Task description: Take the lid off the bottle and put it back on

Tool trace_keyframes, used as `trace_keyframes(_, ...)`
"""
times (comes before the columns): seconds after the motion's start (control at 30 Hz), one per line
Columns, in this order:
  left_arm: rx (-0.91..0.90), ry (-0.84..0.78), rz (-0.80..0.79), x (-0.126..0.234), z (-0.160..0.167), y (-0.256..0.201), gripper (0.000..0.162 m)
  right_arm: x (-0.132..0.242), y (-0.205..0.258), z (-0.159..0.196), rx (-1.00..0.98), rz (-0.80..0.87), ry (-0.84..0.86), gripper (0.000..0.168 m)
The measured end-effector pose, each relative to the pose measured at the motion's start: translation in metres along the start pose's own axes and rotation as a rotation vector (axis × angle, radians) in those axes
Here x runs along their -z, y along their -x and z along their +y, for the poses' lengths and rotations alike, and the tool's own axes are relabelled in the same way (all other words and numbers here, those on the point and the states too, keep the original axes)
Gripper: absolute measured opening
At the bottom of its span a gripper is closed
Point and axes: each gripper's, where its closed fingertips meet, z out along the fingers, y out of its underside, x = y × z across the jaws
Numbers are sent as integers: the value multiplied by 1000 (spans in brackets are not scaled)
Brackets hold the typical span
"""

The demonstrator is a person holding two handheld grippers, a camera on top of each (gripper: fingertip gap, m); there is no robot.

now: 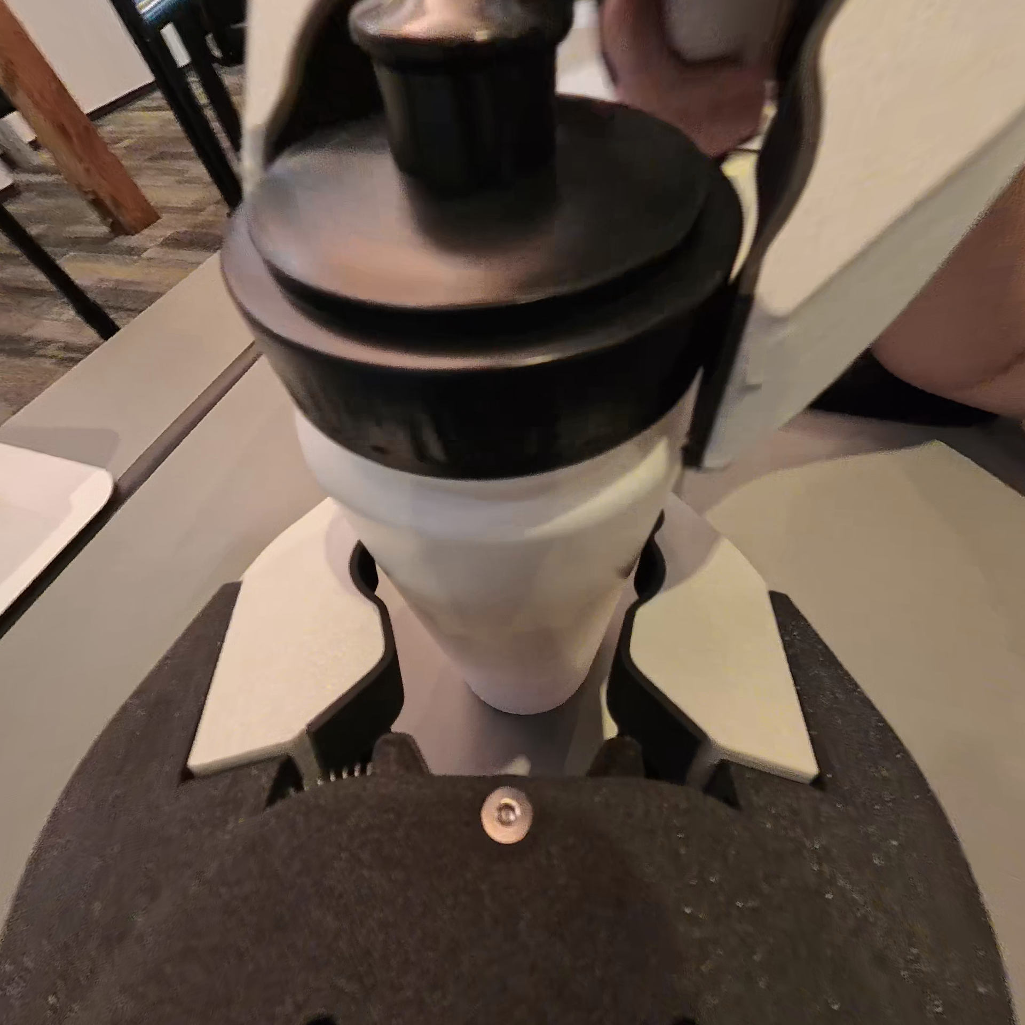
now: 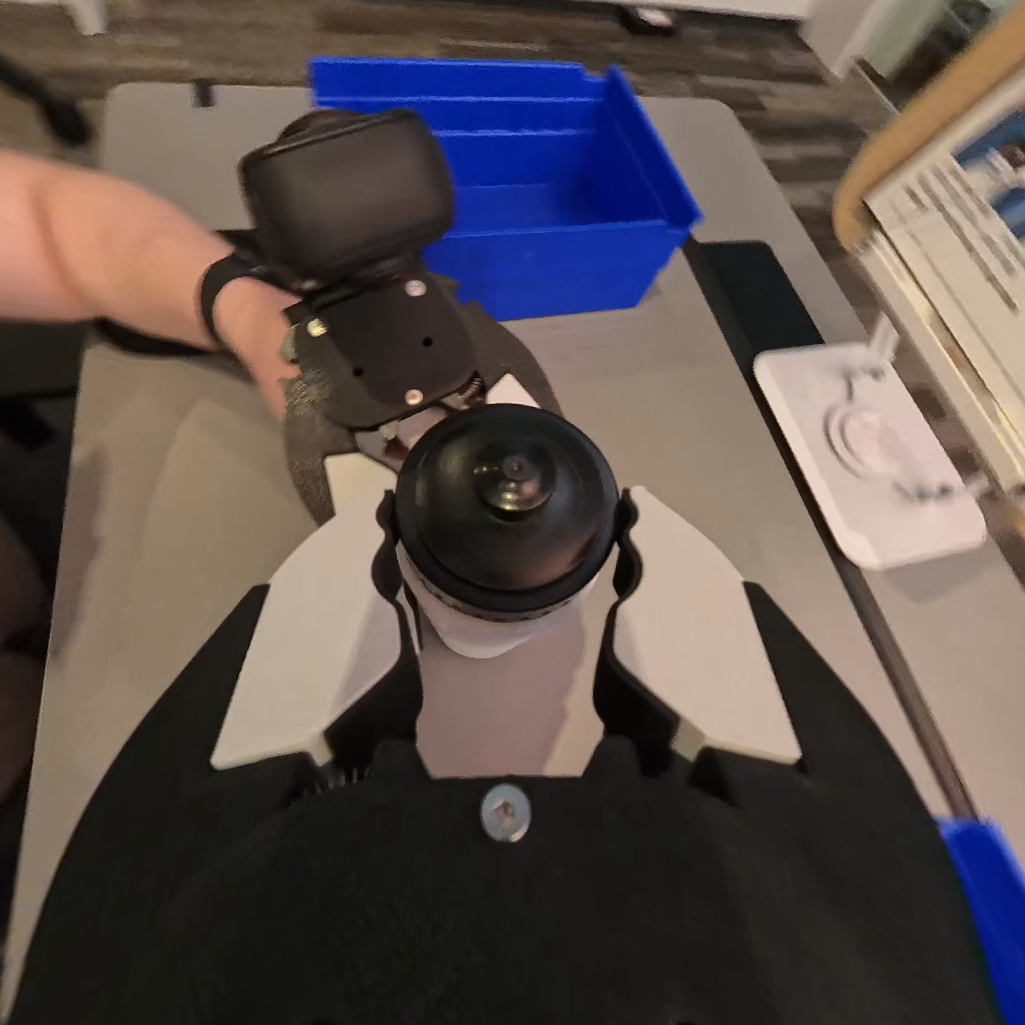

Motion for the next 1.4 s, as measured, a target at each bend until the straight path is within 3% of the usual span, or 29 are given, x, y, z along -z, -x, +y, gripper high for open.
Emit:
trace_keyframes(0.1,-29,2,25,-2,-1,-7,93,5,7,-1,91,-129,-100,77)
trace_keyframes(0.17,3,2,19,-3,-1,-4,92,2,1,0,10,-123,-97,78)
trace_keyframes(0.33,65,8,-30,-2,1,5,93,-1,-12,-3,-202,122,-7,85)
trace_keyframes(0.47,63,16,-60,-2,2,5,92,-1,-13,-5,-221,245,19,81)
trace_keyframes(0.67,23,16,-37,-3,2,1,91,5,-7,0,-118,65,14,77)
trace_keyframes(0.77,12,15,-14,-3,2,-2,91,6,-1,-4,43,-65,-86,77)
trace_keyframes(0.87,20,12,-12,-4,2,-1,91,5,-2,-7,74,-123,-173,77)
trace_keyframes(0.97,35,12,-13,-3,2,0,91,1,-5,-3,-89,-94,-99,78)
trace_keyframes(1.1,46,19,-32,-4,3,0,91,-3,-11,-2,-272,104,-8,82)
trace_keyframes(1.27,49,22,-30,-4,3,-1,90,-2,-11,6,-220,253,105,79)
trace_keyframes(1.4,33,20,-7,-3,3,-3,90,-2,-5,5,-143,112,88,79)
